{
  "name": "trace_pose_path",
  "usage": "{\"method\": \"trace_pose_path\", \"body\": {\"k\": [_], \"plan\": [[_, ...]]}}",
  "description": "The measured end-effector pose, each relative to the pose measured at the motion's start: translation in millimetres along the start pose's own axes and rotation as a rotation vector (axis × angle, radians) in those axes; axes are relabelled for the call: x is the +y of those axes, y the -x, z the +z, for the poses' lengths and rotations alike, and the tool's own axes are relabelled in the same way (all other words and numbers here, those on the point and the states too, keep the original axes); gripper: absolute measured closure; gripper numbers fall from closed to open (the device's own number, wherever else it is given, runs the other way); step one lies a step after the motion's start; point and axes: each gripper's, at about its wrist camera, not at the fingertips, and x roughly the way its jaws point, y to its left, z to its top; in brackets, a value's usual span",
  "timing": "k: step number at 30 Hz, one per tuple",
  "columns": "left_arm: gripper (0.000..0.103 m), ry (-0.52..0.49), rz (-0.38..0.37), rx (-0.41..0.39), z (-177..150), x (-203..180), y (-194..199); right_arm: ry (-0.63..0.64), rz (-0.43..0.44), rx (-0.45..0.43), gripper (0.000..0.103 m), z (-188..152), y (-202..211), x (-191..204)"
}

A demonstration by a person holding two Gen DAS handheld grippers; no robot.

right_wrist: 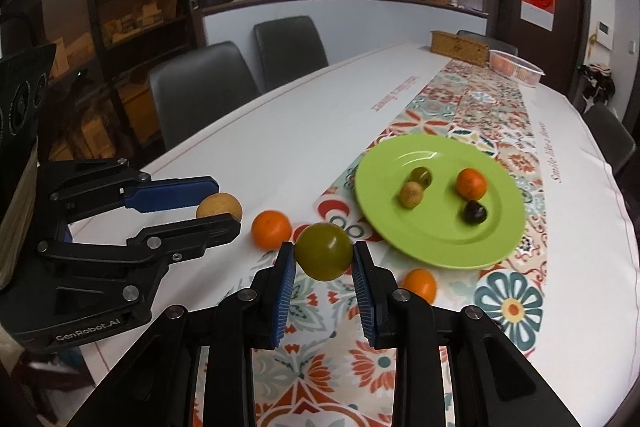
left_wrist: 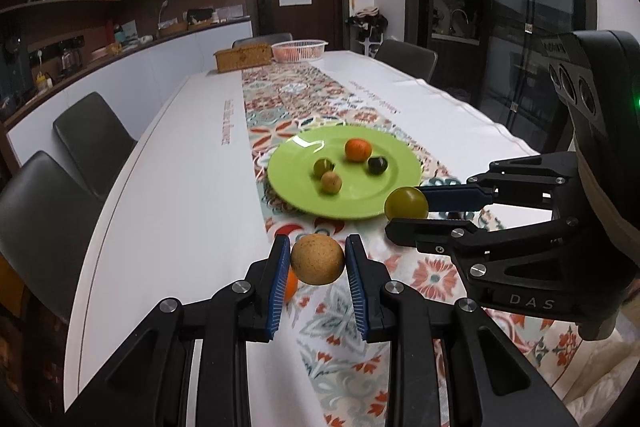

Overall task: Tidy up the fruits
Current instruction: 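Carry the brown fruit and green-yellow fruit over the green plate with both tools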

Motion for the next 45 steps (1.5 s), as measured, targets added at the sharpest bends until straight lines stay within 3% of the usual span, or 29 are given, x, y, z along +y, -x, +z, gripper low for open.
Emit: {"method": "trace_pose_path", "body": {"k": [13,23,33,45], "plan": [[0.074,0.005,0.0,-0.035,42,-18,-18,-0.045,-0.052,-0.044,0.073,13,17,-43],[0.074,0.034,-0.008,0.007,69,-25,-58,-0.048,-0.095,-0.044,0.073,29,9,-79],[0.074,0.09,-0.048,0.076,99,-15,-113,-0.084,-0.13,0.011,0.073,47,-24,-126],[0.074,0.062,-0.014,0.135,123,-10,-174,-0.078,-0.172,0.09,0.073,63,-71,-158]]}}
